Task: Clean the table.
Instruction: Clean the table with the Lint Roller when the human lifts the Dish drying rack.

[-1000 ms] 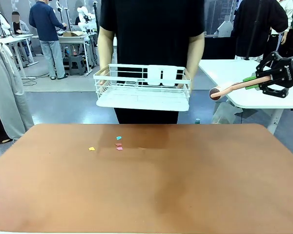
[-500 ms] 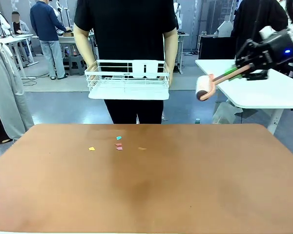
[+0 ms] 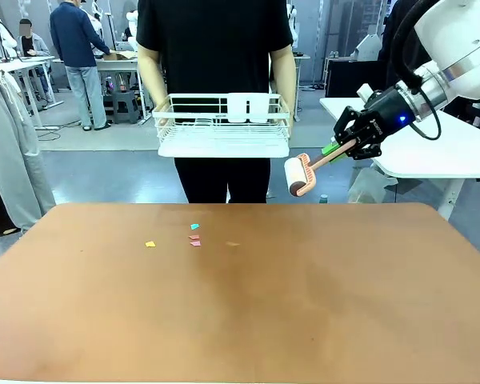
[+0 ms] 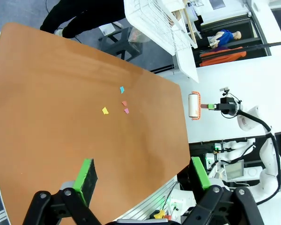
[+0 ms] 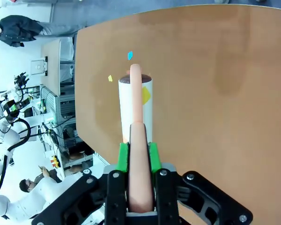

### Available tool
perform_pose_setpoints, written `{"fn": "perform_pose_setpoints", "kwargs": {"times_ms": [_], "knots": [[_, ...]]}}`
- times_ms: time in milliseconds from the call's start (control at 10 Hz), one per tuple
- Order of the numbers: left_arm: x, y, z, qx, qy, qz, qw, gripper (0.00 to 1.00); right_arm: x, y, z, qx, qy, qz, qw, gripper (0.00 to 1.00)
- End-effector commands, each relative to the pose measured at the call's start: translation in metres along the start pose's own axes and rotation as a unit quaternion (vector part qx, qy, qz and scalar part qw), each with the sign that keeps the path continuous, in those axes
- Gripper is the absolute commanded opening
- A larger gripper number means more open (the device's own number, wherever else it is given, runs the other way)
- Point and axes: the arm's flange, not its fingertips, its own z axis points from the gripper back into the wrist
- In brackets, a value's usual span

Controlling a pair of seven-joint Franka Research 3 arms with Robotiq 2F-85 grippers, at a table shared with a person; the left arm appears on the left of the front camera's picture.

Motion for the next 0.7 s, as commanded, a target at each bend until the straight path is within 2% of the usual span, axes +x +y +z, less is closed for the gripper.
{"fn": "perform_pose_setpoints", "kwargs": {"times_ms": [0,500,600], "knots": [[0.000,0.000,0.003,-0.008,-0.004,-0.001,1.000,1.00,-0.001,0.001,-0.002,0.004,0.007,0.002,1.000,0.21],[0.000,0.000,0.003,-0.008,-0.004,-0.001,1.000,1.00,-0.001,-0.001,-0.001,0.001,0.004,-0.001,1.000,0.21],[0.000,0.000,0.003,-0.008,-0.004,-0.001,1.000,1.00,0.020,-0.013,-0.031,0.013,0.013,-0.006,1.000,0.21]]}}
